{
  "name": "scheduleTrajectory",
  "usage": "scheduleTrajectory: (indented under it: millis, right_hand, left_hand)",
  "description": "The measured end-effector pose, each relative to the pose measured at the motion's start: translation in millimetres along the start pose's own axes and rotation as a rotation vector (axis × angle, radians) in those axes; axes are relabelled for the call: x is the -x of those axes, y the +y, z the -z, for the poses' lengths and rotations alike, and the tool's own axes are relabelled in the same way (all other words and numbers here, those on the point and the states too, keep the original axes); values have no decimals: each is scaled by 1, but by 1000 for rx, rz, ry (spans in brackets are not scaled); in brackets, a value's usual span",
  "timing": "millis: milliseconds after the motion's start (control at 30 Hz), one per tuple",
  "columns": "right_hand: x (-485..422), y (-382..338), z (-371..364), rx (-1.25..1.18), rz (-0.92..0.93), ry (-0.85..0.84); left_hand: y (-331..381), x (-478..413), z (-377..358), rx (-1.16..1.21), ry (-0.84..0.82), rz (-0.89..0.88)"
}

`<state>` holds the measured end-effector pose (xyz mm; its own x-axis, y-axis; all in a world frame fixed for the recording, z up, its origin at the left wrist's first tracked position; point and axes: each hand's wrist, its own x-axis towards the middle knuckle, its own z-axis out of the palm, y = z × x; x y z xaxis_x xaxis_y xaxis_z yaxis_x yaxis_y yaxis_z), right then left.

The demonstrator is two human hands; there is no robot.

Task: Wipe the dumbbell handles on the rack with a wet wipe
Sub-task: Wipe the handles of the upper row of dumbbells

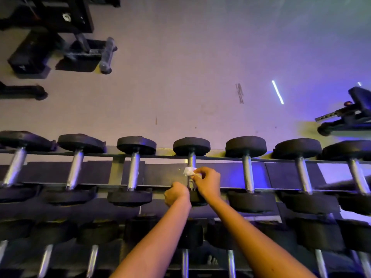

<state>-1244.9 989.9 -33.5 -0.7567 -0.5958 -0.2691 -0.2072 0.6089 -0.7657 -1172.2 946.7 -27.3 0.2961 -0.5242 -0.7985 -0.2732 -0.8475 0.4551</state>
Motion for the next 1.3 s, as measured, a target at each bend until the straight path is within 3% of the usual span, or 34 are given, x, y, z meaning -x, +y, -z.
scheduleTrajectory:
  millis: [300, 600, 933, 1133, 1300]
  right_hand:
    - [-65, -30, -2, 64, -8, 35]
    - [3, 1, 8, 174, -79, -160]
    - [-59, -32, -4, 77, -57, 1]
    - [-17, -15, 3, 198, -107, -119]
    - [3, -6, 1, 76, -166, -85]
  left_hand:
    - [5, 4, 1, -111, 16, 12]
    - [3, 2, 0, -68, 42, 14]
    - [5, 8, 2, -48, 38, 11]
    - [8, 10, 2, -38, 43, 24]
    - [4, 3, -1, -61, 53, 23]
